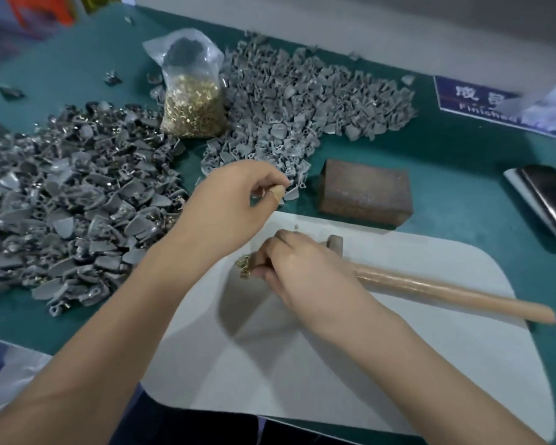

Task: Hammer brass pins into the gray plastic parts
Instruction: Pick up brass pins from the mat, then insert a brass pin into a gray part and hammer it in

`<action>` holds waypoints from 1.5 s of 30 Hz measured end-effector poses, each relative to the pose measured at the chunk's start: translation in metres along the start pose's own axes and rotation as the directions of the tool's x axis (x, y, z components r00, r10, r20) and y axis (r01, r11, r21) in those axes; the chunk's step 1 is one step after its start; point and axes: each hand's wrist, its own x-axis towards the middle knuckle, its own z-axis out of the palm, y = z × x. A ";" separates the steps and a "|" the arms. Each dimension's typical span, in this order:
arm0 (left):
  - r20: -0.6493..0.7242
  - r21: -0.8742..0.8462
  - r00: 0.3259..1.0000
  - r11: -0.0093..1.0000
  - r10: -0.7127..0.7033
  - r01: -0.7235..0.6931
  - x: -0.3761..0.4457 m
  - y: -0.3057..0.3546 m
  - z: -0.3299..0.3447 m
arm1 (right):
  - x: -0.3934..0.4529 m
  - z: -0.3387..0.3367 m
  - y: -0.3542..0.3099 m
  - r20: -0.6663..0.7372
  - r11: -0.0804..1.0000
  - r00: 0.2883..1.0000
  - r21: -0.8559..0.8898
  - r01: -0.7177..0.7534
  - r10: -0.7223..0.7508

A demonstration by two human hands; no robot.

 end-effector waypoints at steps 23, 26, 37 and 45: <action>0.087 -0.191 0.993 0.980 0.076 -0.058 0.071 0.035 0.042 | -0.012 -0.027 0.128 -0.458 0.624 0.726 0.779 0.051 0.513; 0.081 -0.139 0.984 0.980 0.158 -0.146 0.078 0.040 0.051 | -0.010 -0.023 0.128 -0.569 0.764 0.677 0.644 0.014 0.467; -0.043 -0.178 0.960 0.943 0.278 -0.282 0.057 0.043 0.071 | -0.007 -0.016 0.133 -0.638 0.846 0.607 0.522 -0.111 0.474; -0.034 -0.096 0.975 0.970 0.221 -0.223 0.057 0.039 0.069 | -0.007 -0.011 0.126 -0.623 0.868 0.655 0.486 -0.103 0.427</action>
